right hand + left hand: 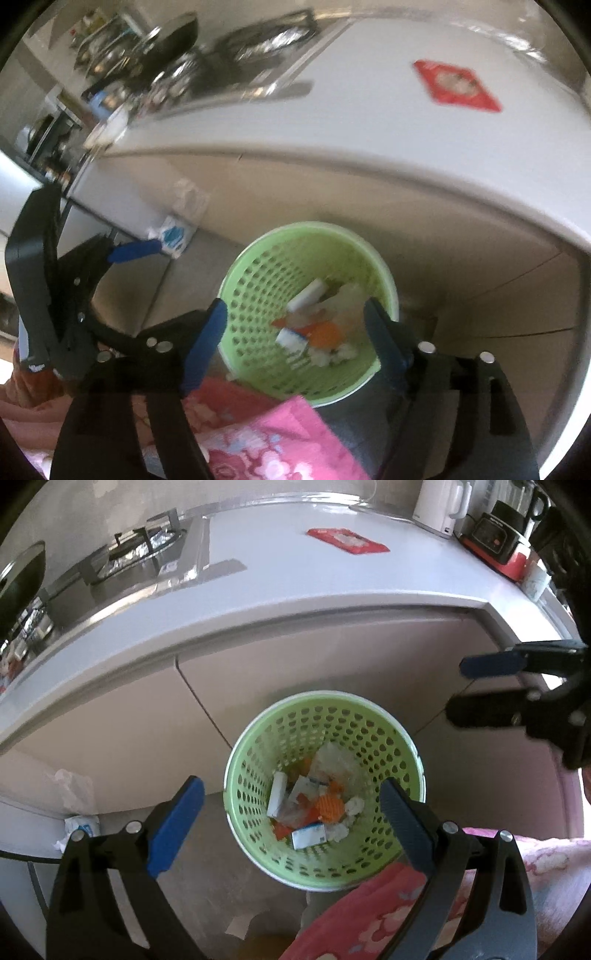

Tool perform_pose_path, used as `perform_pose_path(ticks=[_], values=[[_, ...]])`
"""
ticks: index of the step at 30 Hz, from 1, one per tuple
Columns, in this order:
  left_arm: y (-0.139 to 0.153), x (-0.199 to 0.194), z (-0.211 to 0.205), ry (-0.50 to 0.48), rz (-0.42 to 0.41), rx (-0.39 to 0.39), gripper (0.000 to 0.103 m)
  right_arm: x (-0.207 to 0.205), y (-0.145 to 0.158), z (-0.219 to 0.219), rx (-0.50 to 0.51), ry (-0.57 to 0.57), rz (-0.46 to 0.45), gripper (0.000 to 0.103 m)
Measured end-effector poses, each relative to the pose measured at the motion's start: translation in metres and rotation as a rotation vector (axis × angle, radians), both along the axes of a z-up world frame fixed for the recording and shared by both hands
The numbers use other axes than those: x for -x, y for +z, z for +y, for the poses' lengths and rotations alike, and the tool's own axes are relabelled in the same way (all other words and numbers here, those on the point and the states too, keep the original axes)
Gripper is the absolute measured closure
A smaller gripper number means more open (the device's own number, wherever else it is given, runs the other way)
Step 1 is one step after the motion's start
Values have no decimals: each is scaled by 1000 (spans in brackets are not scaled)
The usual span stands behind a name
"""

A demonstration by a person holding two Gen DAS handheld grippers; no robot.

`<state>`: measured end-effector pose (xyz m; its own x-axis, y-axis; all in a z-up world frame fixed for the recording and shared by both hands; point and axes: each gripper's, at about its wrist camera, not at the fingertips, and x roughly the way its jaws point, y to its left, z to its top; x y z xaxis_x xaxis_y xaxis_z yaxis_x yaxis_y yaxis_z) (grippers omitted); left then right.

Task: Collect trash
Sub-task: 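Move the right tool back over the counter to the red snack bag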

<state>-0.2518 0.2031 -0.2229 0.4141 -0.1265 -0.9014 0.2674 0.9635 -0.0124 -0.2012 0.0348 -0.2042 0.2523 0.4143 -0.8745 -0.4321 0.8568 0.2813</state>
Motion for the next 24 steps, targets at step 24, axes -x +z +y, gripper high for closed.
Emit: perform_pose_path(ticks=[24], values=[[49, -207, -106, 158, -146, -48, 8, -239, 12, -76, 113, -218, -136, 14]])
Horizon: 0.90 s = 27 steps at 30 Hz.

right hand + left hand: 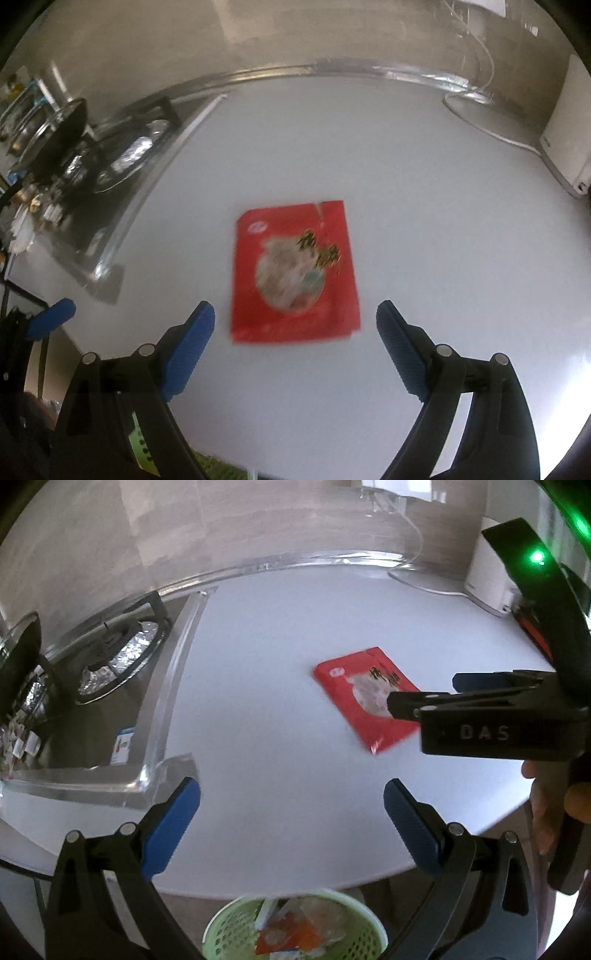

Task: Collect trash
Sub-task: 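Move the right tool back over the counter to the red snack bag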

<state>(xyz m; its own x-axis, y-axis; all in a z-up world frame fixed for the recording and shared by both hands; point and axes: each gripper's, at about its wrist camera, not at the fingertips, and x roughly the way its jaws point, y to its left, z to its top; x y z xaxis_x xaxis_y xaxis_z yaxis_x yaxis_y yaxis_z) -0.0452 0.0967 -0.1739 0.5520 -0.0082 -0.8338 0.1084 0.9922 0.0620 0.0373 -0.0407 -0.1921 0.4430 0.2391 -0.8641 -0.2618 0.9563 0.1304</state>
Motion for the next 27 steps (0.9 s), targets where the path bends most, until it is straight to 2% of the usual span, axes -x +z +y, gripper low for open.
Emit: perform_pose_path(ticks=[5, 12, 16, 18, 20, 21, 23, 24, 25, 26, 27], values=[[-11, -21, -9, 38, 32, 7, 8, -27, -19, 3, 9, 21, 43, 14], [-17, -29, -14, 61, 45, 7, 8, -37, -30, 17, 32, 66, 67, 14], [-17, -29, -14, 63, 49, 14, 8, -38, -31, 26, 73, 87, 51, 14], [-16, -27, -13, 63, 49, 13, 8, -37, -32, 31, 106, 95, 36, 18], [-16, -24, -14, 63, 46, 10, 8, -35, -32, 32, 149, 96, 15, 33], [-15, -23, -14, 62, 45, 10, 8, -34, -31, 31, 150, 97, 9, 37], [-14, -22, -13, 60, 40, 10, 8, -33, -30, 29, 149, 94, 5, 54], [-14, -21, -13, 60, 38, 9, 8, -33, -29, 28, 148, 95, 5, 60], [-13, -21, -13, 58, 36, 9, 8, -33, -28, 27, 148, 95, 2, 72], [-12, -20, -14, 56, 35, 7, 8, -32, -27, 26, 151, 95, 0, 80], [-12, -20, -14, 54, 33, 6, 8, -32, -27, 25, 156, 94, -1, 84]])
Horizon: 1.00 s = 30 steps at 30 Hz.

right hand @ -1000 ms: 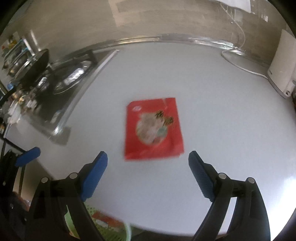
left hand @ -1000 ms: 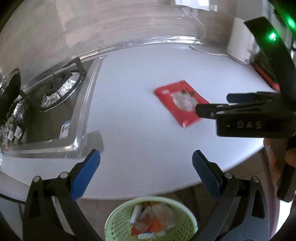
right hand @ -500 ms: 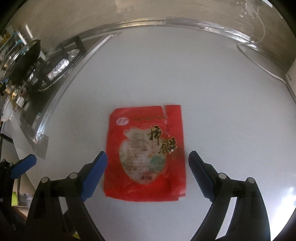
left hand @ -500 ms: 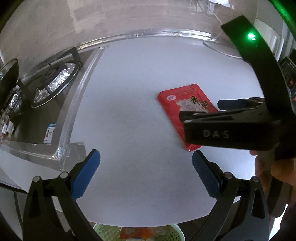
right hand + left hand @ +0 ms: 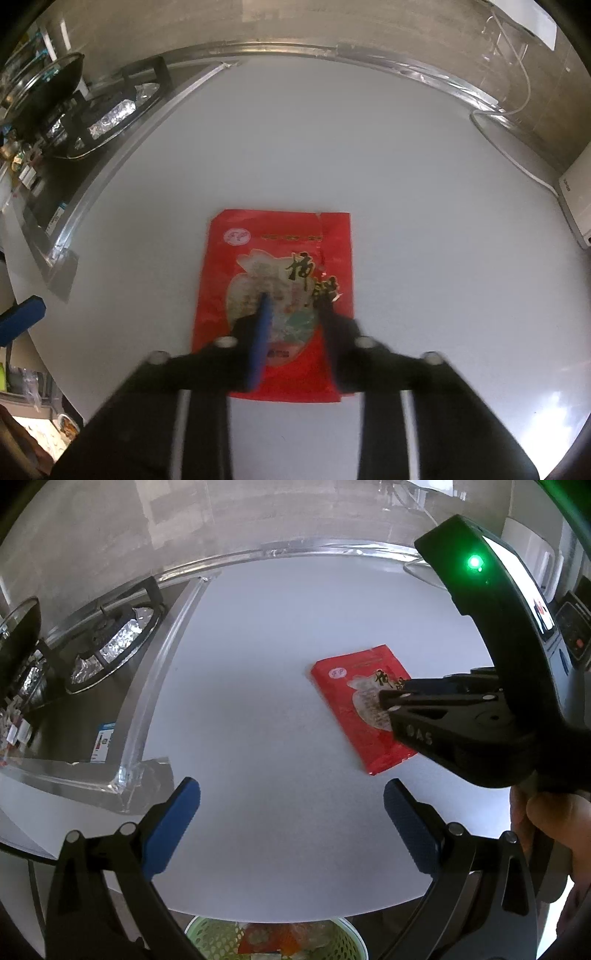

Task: Collect trash
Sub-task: 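Move the right tool back over the counter to the red snack bag, then grasp the red snack bag by its edge with the right tool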

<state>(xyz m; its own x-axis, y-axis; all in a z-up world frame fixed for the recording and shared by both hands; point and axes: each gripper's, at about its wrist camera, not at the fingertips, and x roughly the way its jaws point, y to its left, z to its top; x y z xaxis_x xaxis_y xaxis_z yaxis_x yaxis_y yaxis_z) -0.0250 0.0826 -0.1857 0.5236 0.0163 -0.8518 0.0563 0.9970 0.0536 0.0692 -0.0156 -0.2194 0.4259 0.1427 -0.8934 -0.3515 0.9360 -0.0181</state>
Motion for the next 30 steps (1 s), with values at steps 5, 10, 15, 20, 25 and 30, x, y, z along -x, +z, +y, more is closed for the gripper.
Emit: perform_pose_path(ticks=[5, 10, 15, 20, 25, 30], values=[[4, 3, -3, -15, -11, -6, 8, 6, 0, -3, 5, 7, -15, 102], [5, 4, -5, -27, -15, -7, 8, 8, 1, -6, -9, 2, -4, 102], [4, 2, -6, -32, -11, -11, 8, 10, 1, -8, -13, 5, 5, 100], [3, 2, -6, -25, -4, -7, 8, 12, 2, -8, -27, 4, 4, 58], [2, 3, -4, -18, -2, -7, 8, 13, 6, -3, -12, 10, -26, 43], [1, 4, -1, -13, 0, -7, 8, 12, 12, -2, 19, 4, -73, 22]])
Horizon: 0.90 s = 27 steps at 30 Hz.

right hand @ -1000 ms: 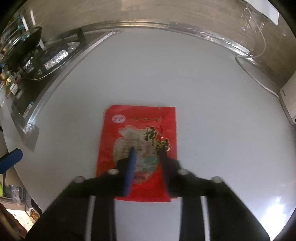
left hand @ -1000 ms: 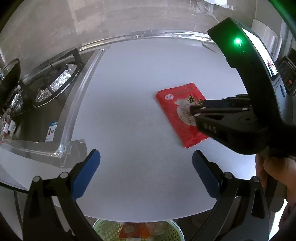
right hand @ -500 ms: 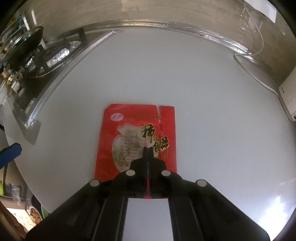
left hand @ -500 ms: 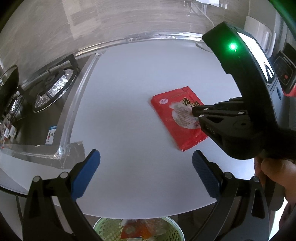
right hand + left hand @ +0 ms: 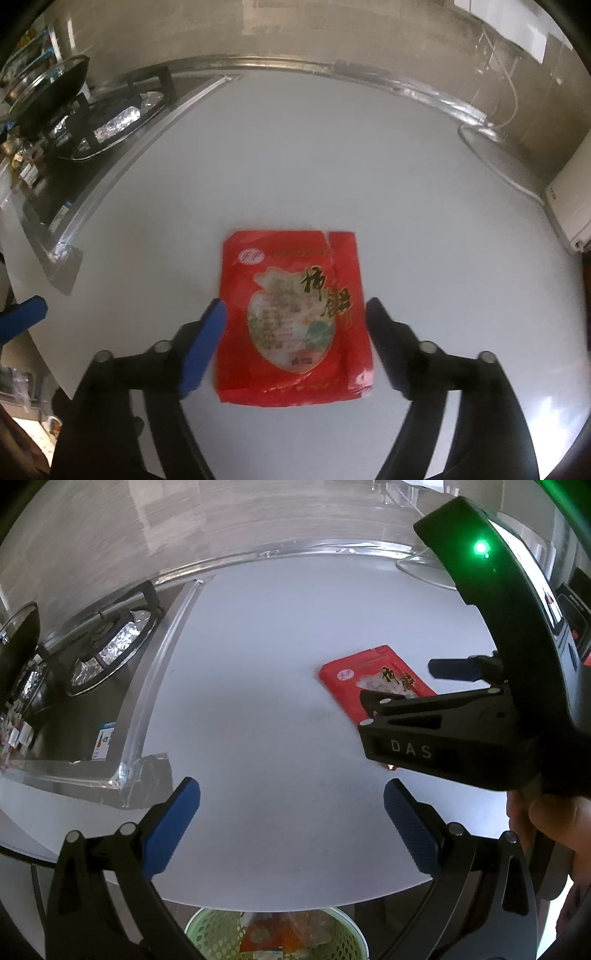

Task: Collect trash
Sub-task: 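Grasp the red snack bag by its edge with the right tool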

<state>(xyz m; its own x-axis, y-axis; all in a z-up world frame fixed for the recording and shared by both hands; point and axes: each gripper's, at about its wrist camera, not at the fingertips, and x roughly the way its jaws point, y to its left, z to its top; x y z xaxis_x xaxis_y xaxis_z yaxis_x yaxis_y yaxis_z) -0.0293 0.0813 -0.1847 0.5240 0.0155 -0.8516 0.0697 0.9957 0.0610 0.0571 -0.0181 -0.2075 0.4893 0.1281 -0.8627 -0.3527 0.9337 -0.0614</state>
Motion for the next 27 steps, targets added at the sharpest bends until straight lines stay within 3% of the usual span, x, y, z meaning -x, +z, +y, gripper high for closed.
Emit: perform_pose_path(ticks=[5, 13, 18, 27], values=[[0, 1, 0, 5, 0, 3, 8, -7, -6, 1, 27, -7, 13, 11], [-3, 2, 3, 15, 9, 7, 8, -9, -18, 9, 53, 7, 54, 9], [-3, 0, 10, 28, 14, 27, 8, -12, -21, 4, -11, -8, 113, 8], [-6, -1, 18, 39, 24, 45, 8, -8, -23, 8, -8, 2, 117, 2]])
